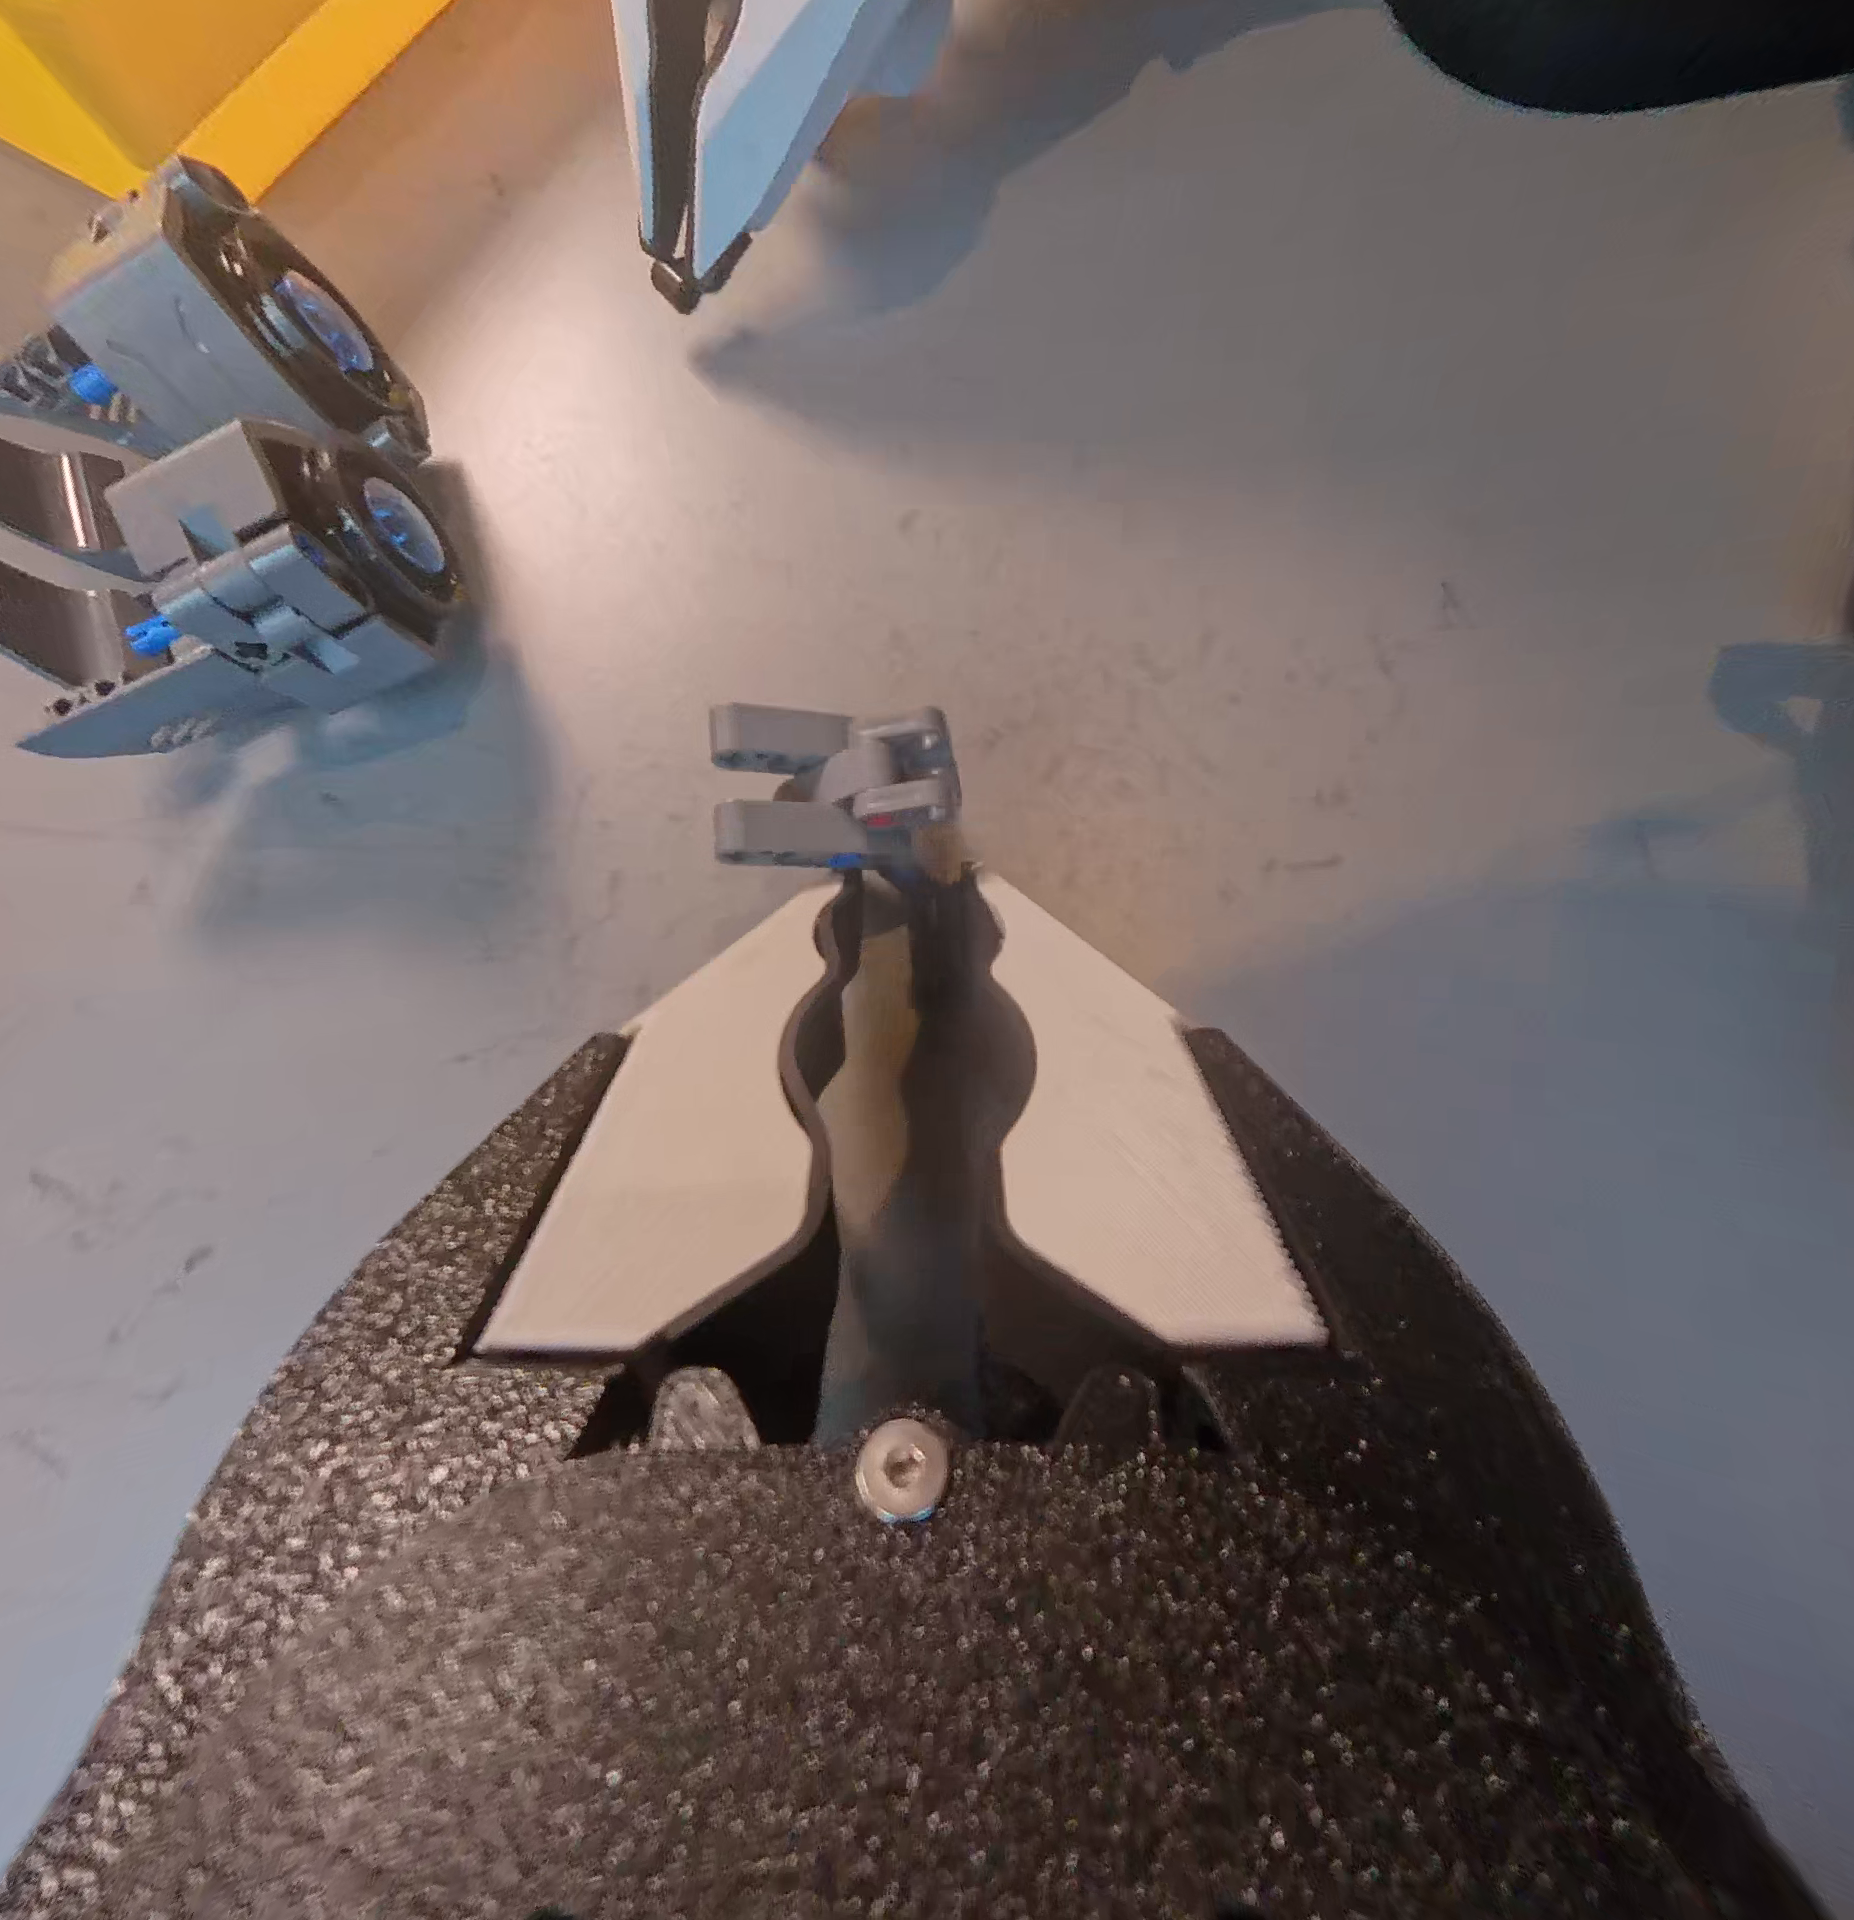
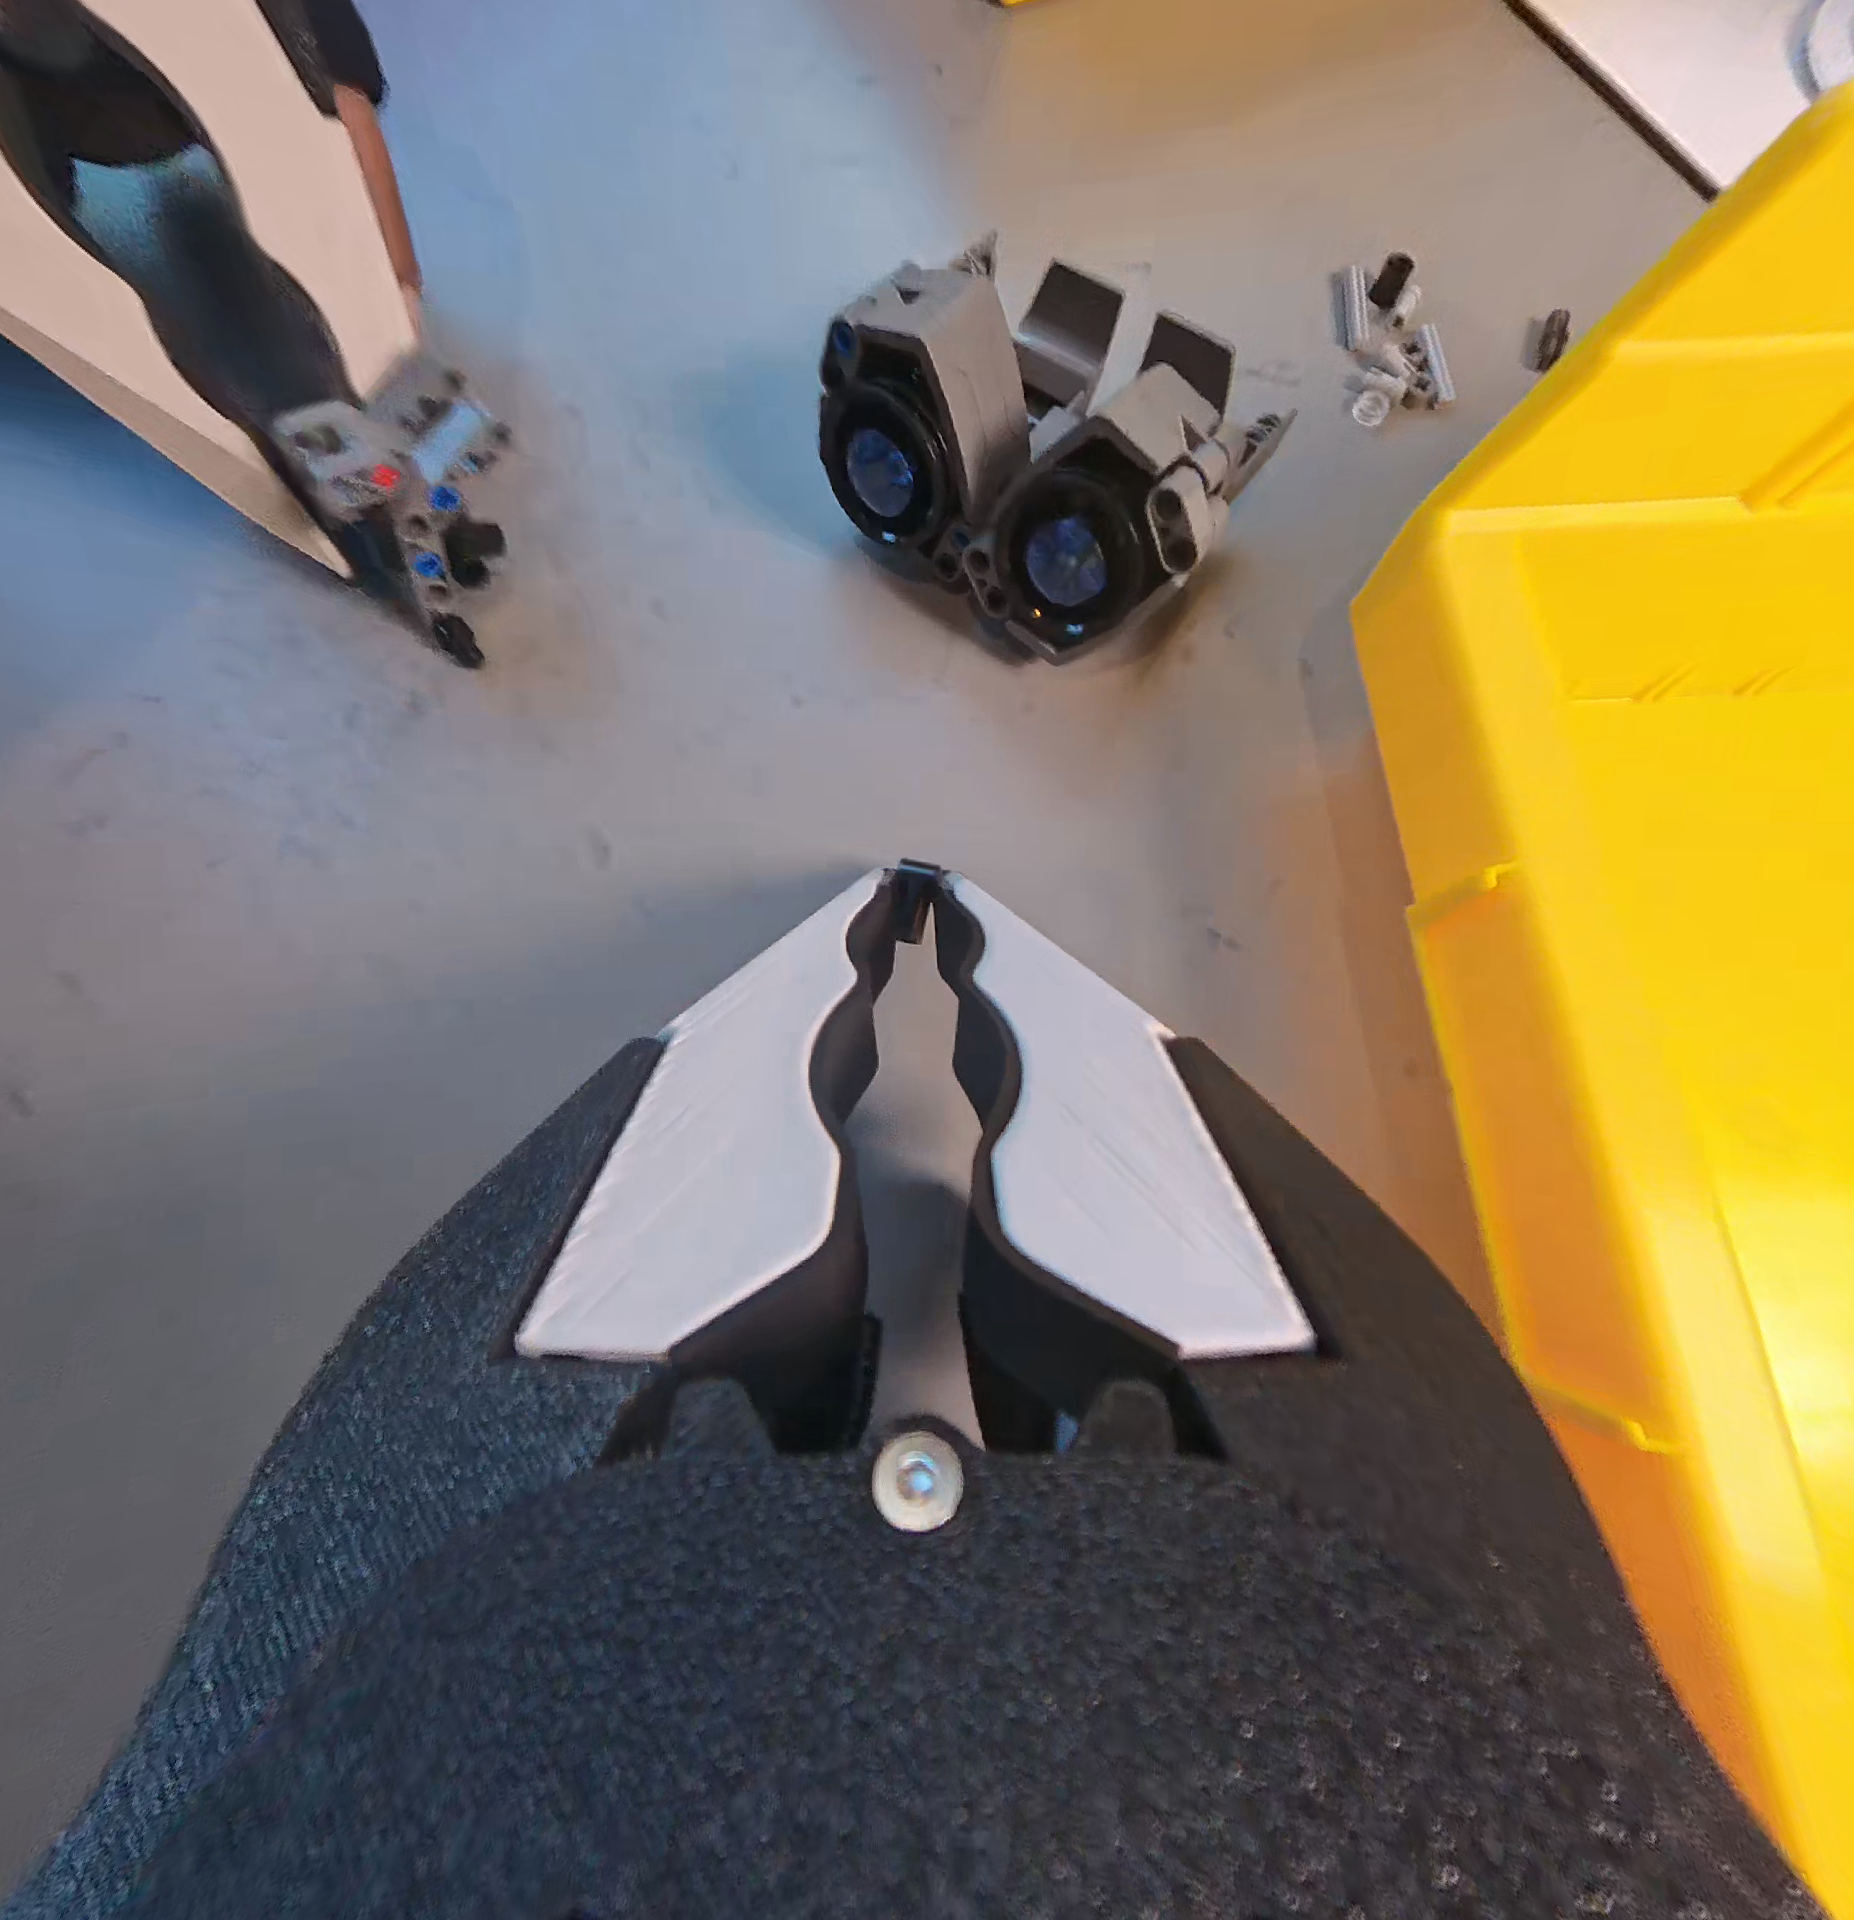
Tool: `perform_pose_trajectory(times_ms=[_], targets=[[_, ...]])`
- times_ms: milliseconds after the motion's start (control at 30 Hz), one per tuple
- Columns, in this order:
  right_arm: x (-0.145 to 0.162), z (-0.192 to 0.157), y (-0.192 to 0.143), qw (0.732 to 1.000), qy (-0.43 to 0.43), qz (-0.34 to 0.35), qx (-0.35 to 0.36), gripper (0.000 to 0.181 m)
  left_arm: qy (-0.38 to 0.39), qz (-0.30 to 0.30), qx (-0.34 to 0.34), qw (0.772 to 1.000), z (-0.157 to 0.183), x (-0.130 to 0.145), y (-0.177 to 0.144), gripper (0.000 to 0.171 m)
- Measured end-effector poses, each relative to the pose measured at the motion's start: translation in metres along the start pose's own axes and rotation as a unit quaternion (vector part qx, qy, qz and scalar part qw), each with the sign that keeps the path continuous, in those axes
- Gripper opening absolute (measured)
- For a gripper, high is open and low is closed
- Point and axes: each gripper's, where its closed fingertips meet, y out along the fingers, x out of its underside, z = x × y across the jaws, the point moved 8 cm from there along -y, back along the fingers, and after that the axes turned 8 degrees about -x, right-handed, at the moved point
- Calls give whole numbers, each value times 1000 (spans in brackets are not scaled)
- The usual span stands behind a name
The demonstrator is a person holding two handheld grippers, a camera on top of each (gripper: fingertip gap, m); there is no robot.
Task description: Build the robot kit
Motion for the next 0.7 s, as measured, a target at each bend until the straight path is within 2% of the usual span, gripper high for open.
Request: perform_pose_trajectory(times_ms=[233,333,433,533,700], targets=[[-25,-18,-8,985,13,154,-82,6,-36,20,23,999,-14,4,-18,29],[-35,-24,-10,969,36,217,-114,6,-56,65,4,996,-24,-1,-31,26],[-47,-31,-9,943,81,286,-149,5,-71,163,-25,984,-26,-20,-42,22],[-60,-39,-3,907,137,345,-199,5,-60,262,-88,959,-19,-37,-47,17],[-70,-52,4,846,215,406,-271,0,-34,308,-142,940,-5,-56,-42,22]])
